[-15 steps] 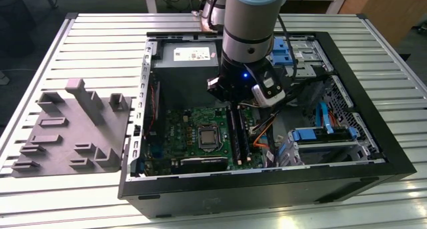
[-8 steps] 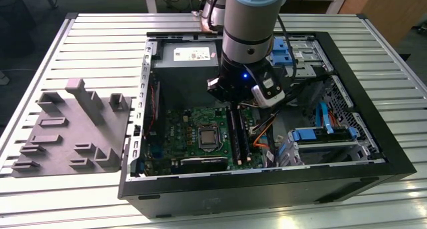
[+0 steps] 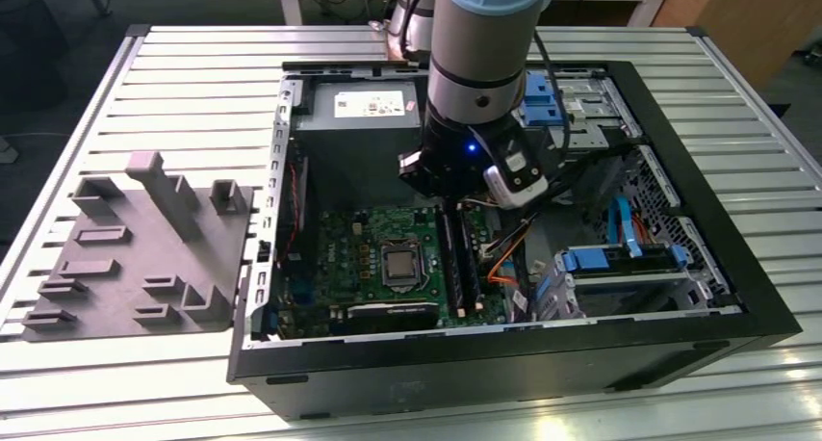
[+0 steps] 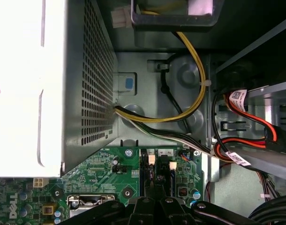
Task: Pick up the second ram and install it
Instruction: 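Press down the second ram until it locks into place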
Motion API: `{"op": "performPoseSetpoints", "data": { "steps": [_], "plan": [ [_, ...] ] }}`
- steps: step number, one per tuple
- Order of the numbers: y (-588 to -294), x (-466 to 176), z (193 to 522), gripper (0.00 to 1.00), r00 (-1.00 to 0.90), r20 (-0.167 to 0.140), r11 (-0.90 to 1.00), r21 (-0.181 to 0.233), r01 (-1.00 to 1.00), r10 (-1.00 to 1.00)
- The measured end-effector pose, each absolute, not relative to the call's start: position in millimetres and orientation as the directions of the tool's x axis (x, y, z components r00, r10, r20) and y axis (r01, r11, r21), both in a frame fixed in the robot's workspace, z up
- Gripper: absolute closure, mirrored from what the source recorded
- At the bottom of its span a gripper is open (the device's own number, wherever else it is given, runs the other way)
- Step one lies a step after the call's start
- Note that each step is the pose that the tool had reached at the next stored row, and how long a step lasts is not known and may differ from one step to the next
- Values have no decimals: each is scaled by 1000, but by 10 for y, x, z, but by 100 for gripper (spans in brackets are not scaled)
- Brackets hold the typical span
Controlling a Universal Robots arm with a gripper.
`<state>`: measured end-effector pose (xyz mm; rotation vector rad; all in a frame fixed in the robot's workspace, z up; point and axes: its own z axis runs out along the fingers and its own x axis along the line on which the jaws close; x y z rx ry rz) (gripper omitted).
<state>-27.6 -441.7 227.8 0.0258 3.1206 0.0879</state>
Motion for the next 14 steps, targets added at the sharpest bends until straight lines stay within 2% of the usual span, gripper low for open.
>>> {"op": "performPoseSetpoints", "data": {
  "steps": [14],
  "plan": [
    [-4417, -276, 2237, 89, -1000, -19, 998, 57, 16, 17]
  ]
}}
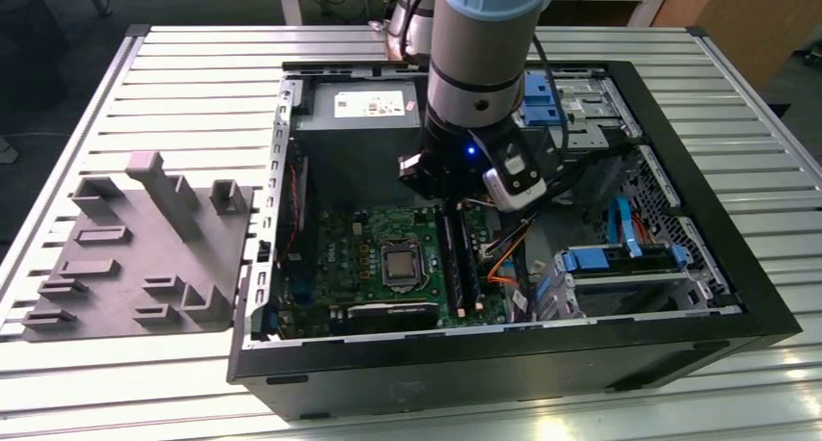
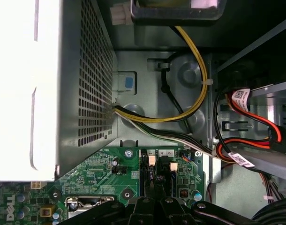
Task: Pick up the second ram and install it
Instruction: 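Press down the second ram until it locks into place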
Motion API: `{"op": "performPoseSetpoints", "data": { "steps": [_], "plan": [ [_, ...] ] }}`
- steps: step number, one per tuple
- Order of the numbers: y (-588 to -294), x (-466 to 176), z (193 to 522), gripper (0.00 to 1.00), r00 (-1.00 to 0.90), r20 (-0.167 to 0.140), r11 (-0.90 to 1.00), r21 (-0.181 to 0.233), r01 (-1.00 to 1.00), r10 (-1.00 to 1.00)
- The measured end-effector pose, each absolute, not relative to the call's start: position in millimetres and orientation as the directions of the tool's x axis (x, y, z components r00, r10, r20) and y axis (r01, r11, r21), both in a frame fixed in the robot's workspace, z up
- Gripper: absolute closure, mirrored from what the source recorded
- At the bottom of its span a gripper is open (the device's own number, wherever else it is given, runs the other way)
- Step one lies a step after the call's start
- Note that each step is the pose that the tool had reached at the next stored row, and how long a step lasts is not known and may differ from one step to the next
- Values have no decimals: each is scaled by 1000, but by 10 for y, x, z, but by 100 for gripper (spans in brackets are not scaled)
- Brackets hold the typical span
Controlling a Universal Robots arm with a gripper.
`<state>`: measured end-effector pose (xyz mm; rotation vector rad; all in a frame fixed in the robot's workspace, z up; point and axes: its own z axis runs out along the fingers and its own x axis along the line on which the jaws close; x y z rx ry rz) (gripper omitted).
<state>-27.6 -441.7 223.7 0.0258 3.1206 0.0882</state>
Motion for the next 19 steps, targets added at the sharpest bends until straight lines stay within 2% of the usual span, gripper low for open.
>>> {"op": "performPoseSetpoints", "data": {
  "steps": [19],
  "plan": [
    [-4417, -276, 2191, 89, -1000, -19, 998, 57, 16, 17]
  ]
}}
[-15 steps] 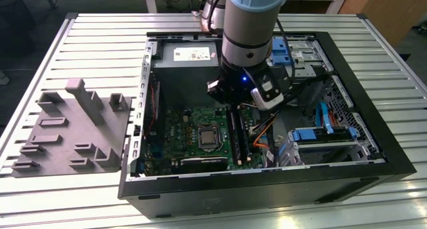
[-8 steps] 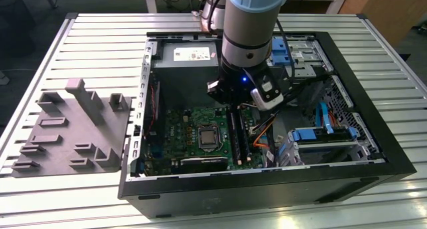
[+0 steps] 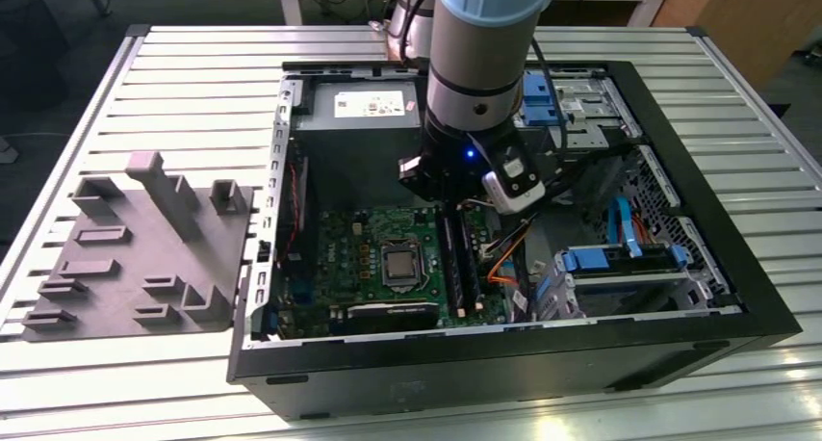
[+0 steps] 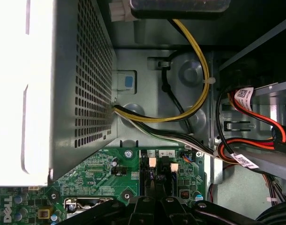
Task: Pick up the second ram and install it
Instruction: 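Press down the second ram until it locks into place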
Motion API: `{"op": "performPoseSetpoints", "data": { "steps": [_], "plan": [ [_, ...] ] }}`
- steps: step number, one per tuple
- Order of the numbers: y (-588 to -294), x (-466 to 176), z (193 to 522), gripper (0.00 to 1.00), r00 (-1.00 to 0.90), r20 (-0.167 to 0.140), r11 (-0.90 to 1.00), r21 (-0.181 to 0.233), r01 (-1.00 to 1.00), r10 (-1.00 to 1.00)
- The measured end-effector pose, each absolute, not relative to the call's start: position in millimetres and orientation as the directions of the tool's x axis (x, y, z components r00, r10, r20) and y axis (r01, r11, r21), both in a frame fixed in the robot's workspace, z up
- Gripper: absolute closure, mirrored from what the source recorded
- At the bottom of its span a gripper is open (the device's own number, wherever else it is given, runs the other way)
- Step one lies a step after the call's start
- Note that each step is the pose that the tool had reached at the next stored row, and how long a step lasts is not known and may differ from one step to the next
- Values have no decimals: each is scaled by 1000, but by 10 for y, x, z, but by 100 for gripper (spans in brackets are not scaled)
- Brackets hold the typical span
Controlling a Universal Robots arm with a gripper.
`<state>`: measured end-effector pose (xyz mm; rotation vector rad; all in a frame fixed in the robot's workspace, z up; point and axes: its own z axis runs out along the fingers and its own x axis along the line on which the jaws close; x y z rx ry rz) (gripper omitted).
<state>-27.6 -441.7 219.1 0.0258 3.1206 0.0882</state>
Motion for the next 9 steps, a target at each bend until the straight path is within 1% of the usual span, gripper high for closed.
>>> {"op": "performPoseSetpoints", "data": {
  "steps": [9],
  "plan": [
    [-4417, -276, 2180, 89, -1000, -19, 998, 57, 16, 17]
  ]
}}
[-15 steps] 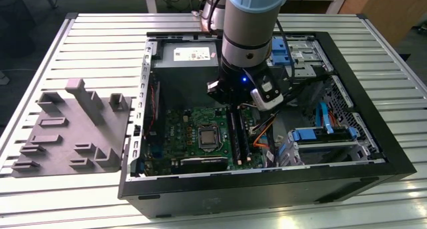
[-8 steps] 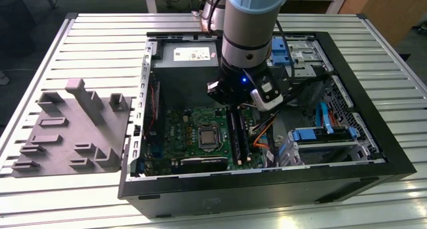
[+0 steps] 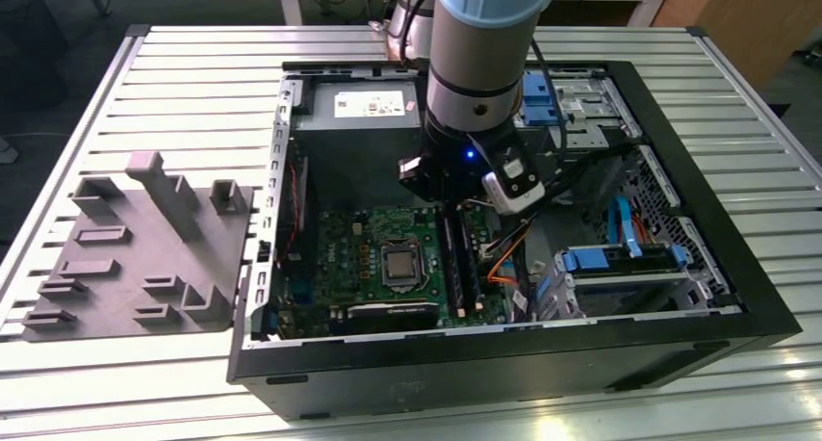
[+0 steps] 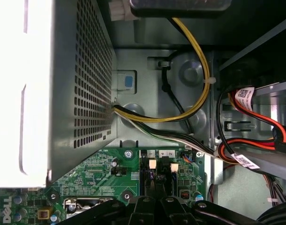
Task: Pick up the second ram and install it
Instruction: 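Press down the second ram until it locks into place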
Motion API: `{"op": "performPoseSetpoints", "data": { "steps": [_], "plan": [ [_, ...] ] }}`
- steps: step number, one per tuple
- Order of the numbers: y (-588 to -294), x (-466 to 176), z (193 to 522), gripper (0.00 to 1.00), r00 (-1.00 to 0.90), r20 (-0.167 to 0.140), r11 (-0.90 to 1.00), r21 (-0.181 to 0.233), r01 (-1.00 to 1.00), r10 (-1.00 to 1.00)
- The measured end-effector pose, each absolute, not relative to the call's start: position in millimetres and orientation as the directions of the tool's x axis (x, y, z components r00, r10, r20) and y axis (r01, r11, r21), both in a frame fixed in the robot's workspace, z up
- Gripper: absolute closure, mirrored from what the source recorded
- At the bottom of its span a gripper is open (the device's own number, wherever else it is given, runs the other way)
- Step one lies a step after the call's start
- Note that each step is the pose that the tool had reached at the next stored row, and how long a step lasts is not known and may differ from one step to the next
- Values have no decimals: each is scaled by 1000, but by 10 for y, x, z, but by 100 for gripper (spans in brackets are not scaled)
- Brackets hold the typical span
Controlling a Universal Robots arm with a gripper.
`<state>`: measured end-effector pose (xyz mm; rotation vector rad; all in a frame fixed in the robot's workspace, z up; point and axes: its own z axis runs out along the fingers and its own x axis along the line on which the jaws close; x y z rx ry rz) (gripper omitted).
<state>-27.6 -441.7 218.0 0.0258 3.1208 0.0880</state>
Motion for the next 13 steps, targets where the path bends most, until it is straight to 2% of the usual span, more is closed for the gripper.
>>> {"op": "performPoseSetpoints", "data": {
  "steps": [13],
  "plan": [
    [-4417, -276, 2157, 89, -1000, -19, 998, 56, 16, 17]
  ]
}}
